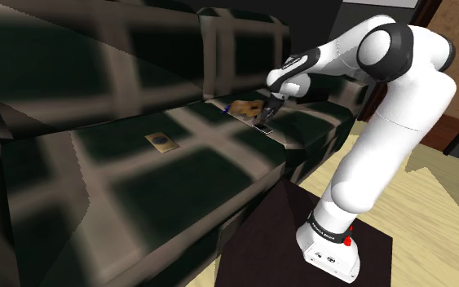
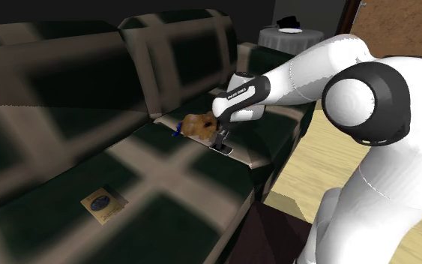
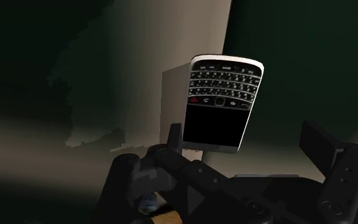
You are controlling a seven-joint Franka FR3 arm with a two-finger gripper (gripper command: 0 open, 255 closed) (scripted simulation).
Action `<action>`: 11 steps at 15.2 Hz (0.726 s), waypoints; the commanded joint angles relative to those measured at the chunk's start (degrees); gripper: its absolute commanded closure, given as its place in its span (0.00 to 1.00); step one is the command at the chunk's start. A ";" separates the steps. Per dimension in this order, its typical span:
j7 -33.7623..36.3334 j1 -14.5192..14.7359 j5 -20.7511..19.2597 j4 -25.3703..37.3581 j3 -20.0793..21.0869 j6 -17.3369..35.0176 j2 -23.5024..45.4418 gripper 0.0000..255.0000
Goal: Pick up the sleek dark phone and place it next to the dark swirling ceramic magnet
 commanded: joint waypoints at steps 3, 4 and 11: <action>-5.58 -0.08 6.23 1.06 -0.64 2.67 5.22 0.00; -6.27 -0.11 7.22 1.04 -0.50 3.25 6.03 0.00; -8.85 -0.37 10.94 1.09 0.21 5.21 8.99 0.00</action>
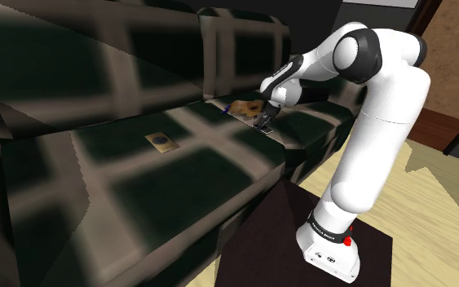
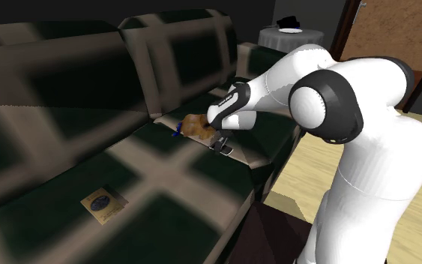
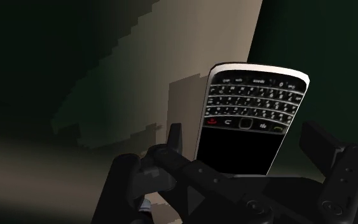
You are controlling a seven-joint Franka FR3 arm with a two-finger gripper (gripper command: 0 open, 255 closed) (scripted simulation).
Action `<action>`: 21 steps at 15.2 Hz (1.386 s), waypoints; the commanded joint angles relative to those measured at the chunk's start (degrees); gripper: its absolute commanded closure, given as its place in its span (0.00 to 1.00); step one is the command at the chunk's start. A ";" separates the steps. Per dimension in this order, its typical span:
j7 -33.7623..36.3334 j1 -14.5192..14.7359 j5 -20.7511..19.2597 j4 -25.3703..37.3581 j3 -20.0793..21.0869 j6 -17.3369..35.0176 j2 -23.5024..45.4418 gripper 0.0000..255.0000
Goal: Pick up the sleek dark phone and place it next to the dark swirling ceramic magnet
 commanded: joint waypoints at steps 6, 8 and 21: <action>-0.05 -0.01 0.08 -0.01 0.02 0.05 0.05 1.00; -0.08 -0.03 0.06 -0.04 0.00 0.05 0.02 1.00; 4.09 0.53 -5.22 1.16 -0.83 -3.70 -3.86 1.00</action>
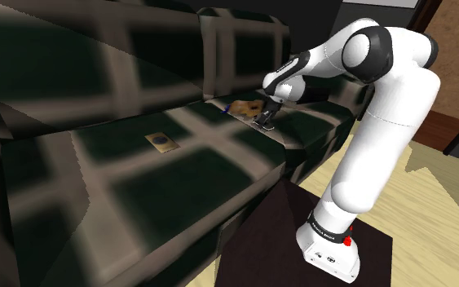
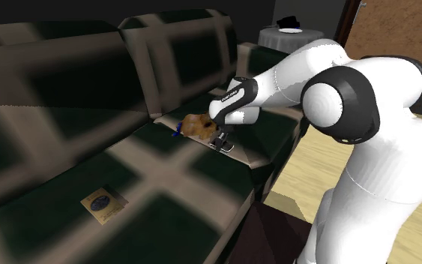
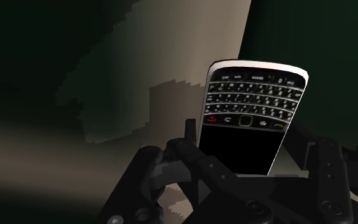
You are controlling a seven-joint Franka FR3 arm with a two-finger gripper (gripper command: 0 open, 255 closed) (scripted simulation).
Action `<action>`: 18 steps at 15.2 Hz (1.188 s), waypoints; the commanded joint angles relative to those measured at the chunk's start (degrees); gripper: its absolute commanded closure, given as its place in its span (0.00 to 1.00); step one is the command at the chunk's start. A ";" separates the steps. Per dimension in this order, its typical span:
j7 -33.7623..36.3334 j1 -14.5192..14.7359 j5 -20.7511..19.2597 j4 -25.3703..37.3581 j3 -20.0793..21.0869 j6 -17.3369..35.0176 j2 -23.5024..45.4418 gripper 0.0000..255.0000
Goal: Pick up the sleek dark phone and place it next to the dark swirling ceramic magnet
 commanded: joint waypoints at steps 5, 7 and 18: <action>3.51 0.11 -4.32 2.03 -0.19 -4.28 -3.30 1.00; 4.50 0.08 -5.53 2.70 -0.12 -5.68 -4.35 1.00; 19.33 3.54 -12.51 -1.08 6.61 -5.71 -10.32 1.00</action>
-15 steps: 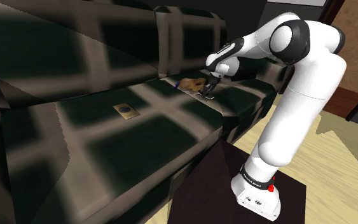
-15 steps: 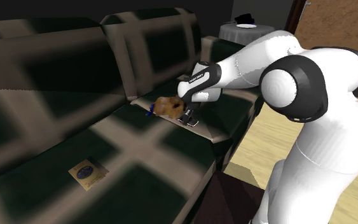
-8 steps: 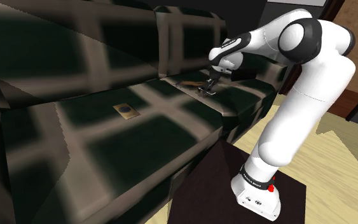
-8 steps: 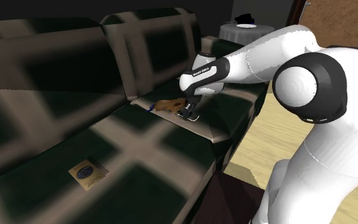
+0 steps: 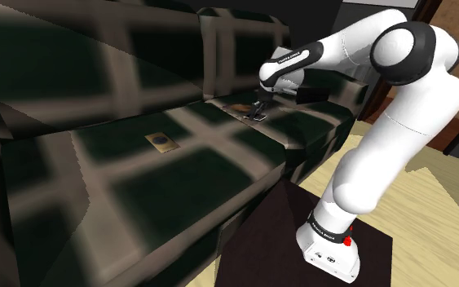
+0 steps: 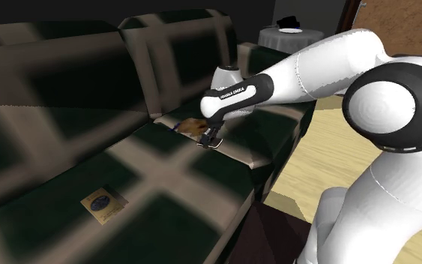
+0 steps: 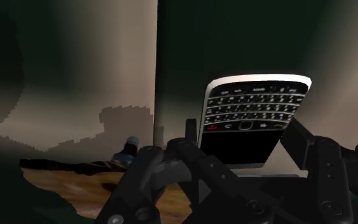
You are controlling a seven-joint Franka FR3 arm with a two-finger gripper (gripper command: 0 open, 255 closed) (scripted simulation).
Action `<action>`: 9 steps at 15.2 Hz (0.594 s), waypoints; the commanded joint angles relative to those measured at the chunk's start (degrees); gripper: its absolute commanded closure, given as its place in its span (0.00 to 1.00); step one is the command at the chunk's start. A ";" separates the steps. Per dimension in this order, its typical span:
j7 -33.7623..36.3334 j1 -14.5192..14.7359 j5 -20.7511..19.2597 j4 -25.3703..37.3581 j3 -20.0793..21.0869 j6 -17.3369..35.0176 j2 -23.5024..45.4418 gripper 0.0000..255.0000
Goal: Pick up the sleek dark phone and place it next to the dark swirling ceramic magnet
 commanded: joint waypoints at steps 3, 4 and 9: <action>7.09 2.00 -1.73 -1.41 3.83 0.86 -0.99 1.00; 8.81 2.52 -2.07 -1.64 4.80 1.00 -1.13 1.00; 17.05 5.26 -3.26 -1.74 9.50 1.47 -0.89 1.00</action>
